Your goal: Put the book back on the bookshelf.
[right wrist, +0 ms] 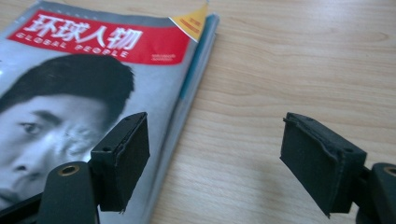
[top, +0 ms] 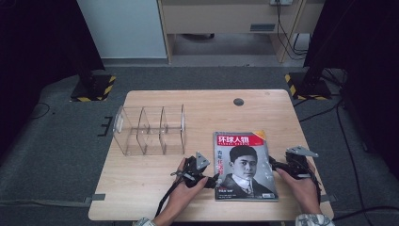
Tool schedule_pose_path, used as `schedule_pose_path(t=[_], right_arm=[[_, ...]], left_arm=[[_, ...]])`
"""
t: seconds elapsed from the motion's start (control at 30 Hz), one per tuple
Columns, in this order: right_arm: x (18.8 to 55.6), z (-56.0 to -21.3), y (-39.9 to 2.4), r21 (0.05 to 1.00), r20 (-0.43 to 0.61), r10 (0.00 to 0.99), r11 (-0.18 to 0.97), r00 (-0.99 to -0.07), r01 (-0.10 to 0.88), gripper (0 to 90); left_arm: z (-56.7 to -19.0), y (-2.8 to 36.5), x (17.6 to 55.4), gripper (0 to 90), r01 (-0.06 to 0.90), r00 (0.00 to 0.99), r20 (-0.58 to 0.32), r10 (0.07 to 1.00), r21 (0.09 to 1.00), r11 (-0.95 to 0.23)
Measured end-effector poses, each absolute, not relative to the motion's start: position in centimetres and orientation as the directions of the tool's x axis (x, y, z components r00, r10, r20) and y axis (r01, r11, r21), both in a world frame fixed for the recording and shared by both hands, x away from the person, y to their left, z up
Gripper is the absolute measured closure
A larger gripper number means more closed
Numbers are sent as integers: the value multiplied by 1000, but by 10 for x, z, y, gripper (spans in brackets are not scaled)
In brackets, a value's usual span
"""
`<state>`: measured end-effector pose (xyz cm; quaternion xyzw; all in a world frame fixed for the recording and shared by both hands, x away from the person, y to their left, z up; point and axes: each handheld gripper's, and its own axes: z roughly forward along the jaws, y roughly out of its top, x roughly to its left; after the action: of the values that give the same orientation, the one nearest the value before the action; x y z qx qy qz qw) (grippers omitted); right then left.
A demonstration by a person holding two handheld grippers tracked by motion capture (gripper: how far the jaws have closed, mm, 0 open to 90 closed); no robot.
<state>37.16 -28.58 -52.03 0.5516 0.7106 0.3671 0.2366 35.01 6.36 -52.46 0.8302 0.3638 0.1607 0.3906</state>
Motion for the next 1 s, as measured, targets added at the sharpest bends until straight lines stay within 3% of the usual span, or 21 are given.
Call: schedule_pose_path(t=[0.3, 0.47, 0.9, 1.0], right_arm=[[379, -521, -267, 782, 80, 929, 166, -361, 601, 230], [384, -527, -263, 767, 84, 924, 178, -372, 616, 231], [390, -535, -253, 750, 102, 900, 210, -423, 627, 280], [389, -533, -255, 757, 102, 900, 206, -423, 620, 328]], left_arm=[[-525, 42, 342, 252, 430, 732, 11, 681, 769, -474], [-533, 32, 348, 335, 455, 729, -10, 684, 754, -473], [-534, 35, 352, 325, 470, 734, -42, 678, 752, -462], [-534, 34, 352, 325, 469, 734, -41, 678, 753, -462]])
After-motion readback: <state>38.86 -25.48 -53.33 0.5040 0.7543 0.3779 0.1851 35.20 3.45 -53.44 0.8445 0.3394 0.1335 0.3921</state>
